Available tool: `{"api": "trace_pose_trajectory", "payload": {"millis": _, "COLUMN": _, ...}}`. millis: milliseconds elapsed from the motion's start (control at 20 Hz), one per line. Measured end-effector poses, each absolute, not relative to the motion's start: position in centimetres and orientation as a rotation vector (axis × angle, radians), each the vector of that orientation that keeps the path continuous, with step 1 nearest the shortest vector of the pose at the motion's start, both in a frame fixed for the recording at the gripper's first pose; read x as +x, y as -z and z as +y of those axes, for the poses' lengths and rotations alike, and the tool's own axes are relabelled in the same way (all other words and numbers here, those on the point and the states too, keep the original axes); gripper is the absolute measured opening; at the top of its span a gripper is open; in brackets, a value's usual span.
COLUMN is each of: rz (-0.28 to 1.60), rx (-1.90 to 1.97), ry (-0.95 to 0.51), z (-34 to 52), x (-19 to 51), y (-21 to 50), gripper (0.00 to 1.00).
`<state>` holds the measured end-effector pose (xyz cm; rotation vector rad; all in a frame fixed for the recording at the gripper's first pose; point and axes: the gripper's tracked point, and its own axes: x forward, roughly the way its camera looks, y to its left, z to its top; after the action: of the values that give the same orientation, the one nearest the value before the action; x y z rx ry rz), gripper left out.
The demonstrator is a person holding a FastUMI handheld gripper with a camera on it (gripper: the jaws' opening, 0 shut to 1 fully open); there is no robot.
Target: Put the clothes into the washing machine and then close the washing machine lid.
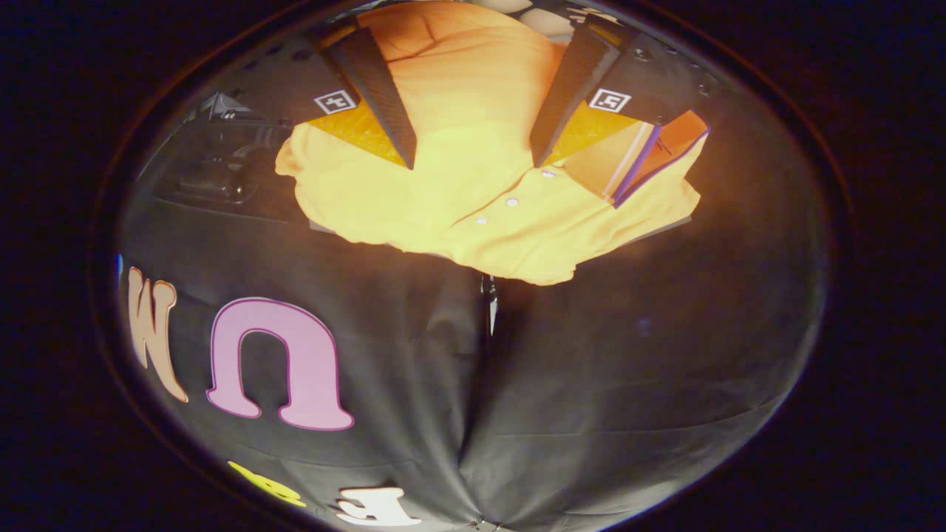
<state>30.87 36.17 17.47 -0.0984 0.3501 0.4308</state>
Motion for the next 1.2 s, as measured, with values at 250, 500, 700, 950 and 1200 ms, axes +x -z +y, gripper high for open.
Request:
{"api": "trace_pose_trajectory", "payload": {"millis": 250, "rz": 0.33, "rx": -0.122, "ry": -0.446, "z": 36.9, "x": 30.4, "y": -17.2, "gripper": 0.51}}
{"api": "trace_pose_trajectory", "payload": {"millis": 500, "rz": 0.349, "rx": -0.078, "ry": -0.42, "z": 37.1, "x": 30.4, "y": -17.3, "gripper": 0.08}}
{"api": "trace_pose_trajectory", "payload": {"millis": 700, "rz": 0.357, "rx": -0.01, "ry": -0.391, "z": 36.7, "x": 30.1, "y": -17.9, "gripper": 0.01}}
{"api": "trace_pose_trajectory", "payload": {"millis": 950, "rz": 0.331, "rx": 0.06, "ry": -0.347, "z": 33.9, "x": 30.9, "y": -19.4, "gripper": 0.01}}
{"api": "trace_pose_trajectory", "payload": {"millis": 1200, "rz": 0.23, "rx": -0.013, "ry": -0.156, "z": 25.3, "x": 32.3, "y": -22.5, "gripper": 0.0}}
